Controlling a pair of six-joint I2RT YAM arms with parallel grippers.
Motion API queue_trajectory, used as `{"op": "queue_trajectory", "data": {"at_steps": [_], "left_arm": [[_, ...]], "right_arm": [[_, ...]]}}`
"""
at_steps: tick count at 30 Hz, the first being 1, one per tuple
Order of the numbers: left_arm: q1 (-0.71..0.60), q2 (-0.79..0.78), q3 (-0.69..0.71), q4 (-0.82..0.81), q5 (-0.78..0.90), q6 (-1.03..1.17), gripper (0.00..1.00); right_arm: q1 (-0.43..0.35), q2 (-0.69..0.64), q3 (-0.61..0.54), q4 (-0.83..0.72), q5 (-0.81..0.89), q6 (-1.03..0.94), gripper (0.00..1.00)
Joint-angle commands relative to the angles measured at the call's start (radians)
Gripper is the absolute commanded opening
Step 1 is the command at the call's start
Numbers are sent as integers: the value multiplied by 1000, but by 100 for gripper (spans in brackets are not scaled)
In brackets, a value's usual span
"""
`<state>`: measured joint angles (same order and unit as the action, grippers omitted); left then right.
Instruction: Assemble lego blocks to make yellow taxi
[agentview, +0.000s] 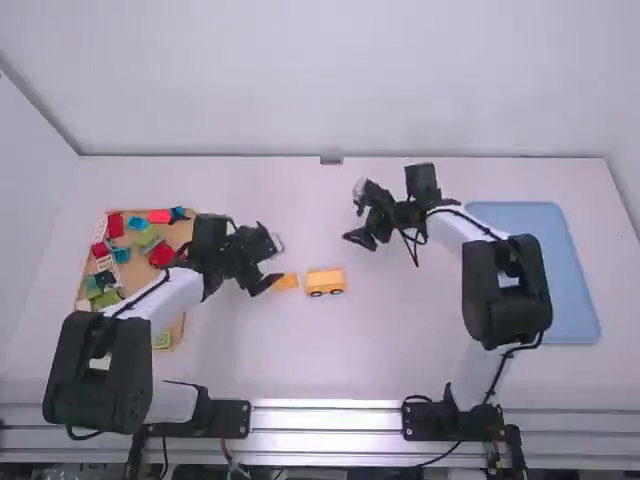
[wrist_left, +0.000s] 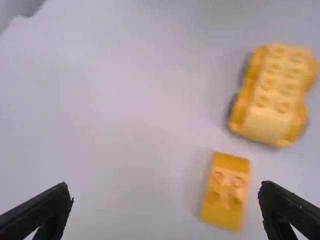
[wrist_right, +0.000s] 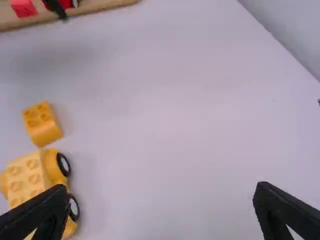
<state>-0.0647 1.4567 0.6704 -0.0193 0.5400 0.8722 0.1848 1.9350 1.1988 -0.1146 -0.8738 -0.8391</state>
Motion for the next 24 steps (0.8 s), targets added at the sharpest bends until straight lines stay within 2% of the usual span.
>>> {"op": "queue_trajectory", "data": {"at_steps": [1,4,8,11,14,17,20,24], "left_arm": [[21,0,14,-37,182,221,99],[37,0,10,39,255,276,99],[60,0,11,166,265,107,99],[56,25,11,104,302,114,99],[65,90,10,76,353,235,99],[85,138,22,132,405,253,99],[123,190,63,82,475,195,99],[153,264,56,7,495,309,99]], "right_arm": [[5,-22,-18,6,-115,-28,98],[5,-22,-12,77,-129,-106,98],[5,-26,10,134,-124,7,98],[5,-26,11,128,-125,84,98],[5,-26,12,110,-126,56,98],[5,-26,12,108,-129,-1,98],[5,-26,12,102,-129,14,98],[5,-26,12,43,-128,16,98]]}}
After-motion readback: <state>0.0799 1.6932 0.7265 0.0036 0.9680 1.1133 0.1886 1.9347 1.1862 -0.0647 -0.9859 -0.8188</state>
